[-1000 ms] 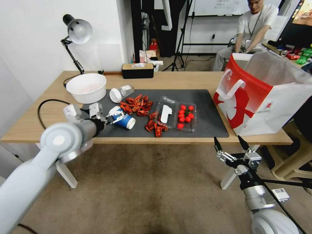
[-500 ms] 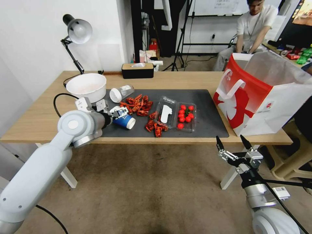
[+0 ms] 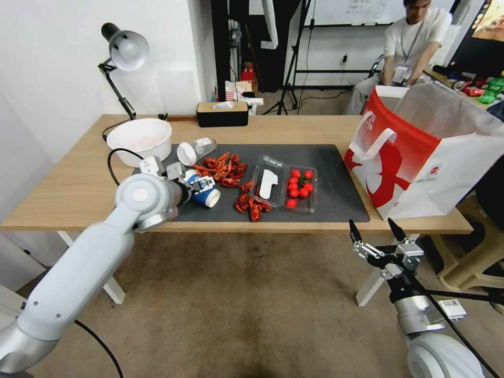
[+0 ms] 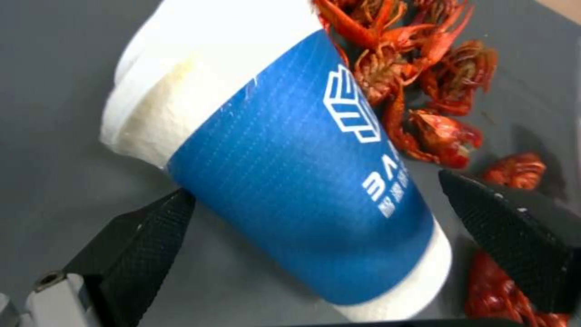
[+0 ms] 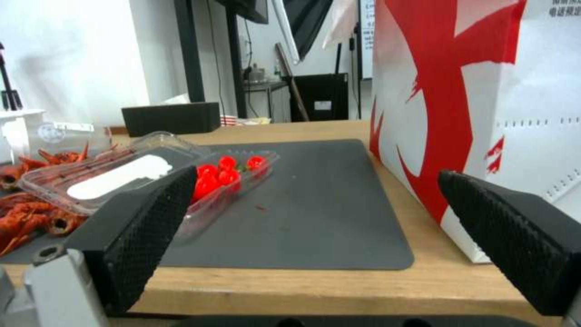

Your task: Pick up the trash from the table and place it into the takeout bag.

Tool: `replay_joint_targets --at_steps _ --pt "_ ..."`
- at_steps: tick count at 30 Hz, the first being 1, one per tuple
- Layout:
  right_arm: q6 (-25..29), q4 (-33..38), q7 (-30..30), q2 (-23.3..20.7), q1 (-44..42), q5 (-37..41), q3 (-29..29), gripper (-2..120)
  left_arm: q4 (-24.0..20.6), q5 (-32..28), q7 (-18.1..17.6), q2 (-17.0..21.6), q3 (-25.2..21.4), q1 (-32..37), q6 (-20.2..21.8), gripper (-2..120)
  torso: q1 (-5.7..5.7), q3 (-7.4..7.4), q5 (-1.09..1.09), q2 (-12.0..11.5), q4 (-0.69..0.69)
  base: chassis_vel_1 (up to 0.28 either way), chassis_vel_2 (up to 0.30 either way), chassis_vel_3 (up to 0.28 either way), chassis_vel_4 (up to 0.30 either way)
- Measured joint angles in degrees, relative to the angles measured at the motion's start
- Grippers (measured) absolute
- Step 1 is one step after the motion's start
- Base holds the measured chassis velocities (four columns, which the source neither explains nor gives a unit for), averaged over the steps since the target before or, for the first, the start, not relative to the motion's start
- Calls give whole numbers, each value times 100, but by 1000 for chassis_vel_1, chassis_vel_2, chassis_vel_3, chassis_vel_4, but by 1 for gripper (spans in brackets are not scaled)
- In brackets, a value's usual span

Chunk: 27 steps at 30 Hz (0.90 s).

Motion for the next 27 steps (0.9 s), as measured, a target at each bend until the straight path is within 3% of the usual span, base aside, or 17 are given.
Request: replay_joint_targets --at_steps 7,16,24,27 --pt "0 -33 0 1 -2 2 6 100 107 107 -83 -87 98 -64 -133 100 0 0 0 1 0 0 0 0 0" --pt "7 -51 -1 3 20 3 -23 100 73 159 -98 -7 84 -24 -229 64 0 -1 0 1 1 0 0 0 0" --pt "13 -31 2 -10 -15 3 -6 100 4 243 -32 30 31 40 -229 48 0 -1 -1 1 -1 0 0 0 0" --pt "14 -9 2 -2 -28 3 -3 100 -258 649 251 180 -151 91 -230 39 0 0 -1 0 1 0 0 0 0"
